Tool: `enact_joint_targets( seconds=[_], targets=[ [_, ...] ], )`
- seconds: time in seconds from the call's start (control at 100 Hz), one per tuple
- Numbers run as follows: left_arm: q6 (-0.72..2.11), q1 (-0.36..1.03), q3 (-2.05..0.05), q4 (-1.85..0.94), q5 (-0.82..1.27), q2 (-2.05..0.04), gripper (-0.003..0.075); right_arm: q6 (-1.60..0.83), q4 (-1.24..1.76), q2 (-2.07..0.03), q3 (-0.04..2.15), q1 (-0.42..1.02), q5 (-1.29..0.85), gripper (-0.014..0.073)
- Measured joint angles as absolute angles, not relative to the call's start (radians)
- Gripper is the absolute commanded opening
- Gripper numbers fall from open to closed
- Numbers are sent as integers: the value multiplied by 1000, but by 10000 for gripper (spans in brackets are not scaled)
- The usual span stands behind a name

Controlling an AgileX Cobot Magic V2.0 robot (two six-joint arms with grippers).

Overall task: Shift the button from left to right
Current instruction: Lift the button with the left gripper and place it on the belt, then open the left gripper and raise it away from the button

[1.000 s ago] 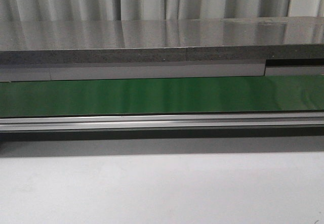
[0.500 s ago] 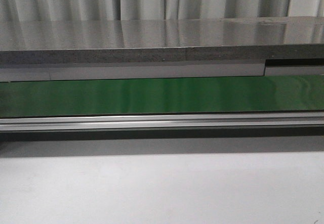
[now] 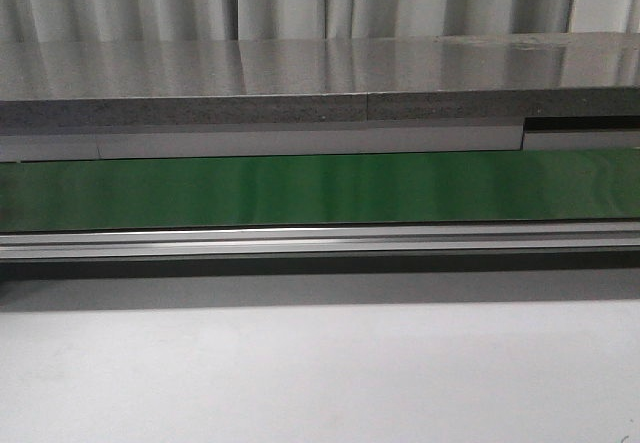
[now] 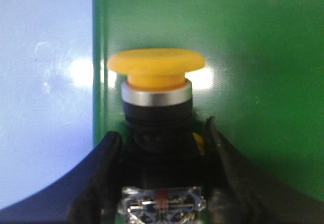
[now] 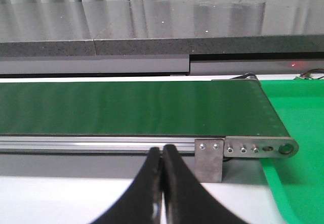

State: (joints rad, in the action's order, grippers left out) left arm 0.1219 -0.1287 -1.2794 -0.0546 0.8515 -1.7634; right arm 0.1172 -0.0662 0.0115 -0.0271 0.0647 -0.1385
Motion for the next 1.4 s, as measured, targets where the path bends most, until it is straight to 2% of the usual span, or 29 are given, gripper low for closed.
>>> enact_joint_targets(
  seconds=[0.06, 0.18, 0.23, 0.28, 0.68, 1.2, 1.4],
  targets=[
    [124, -129, -1279, -55, 851, -1763, 228, 117, -66, 12, -27, 65, -139, -68],
    [130, -129, -1279, -55, 851, -1763, 496, 117, -66, 12, -27, 65, -139, -68],
    [135, -129, -1279, -55, 851, -1763, 571, 117, -66, 12, -27, 65, -139, -68],
    [140, -129, -1279, -55, 851, -1763, 613, 117, -66, 12, -27, 65, -139, -68],
    [150, -129, -1279, -62, 861, -1734, 621, 117, -66, 12, -27, 65, -139, -68],
    [223, -129, -1278, -189, 884, -1483, 621, 117, -66, 12, -27, 65, -139, -68],
    [244, -129, -1220, -202, 813, -1350, 621, 117, -66, 12, -27, 65, -139, -68]
  ],
)
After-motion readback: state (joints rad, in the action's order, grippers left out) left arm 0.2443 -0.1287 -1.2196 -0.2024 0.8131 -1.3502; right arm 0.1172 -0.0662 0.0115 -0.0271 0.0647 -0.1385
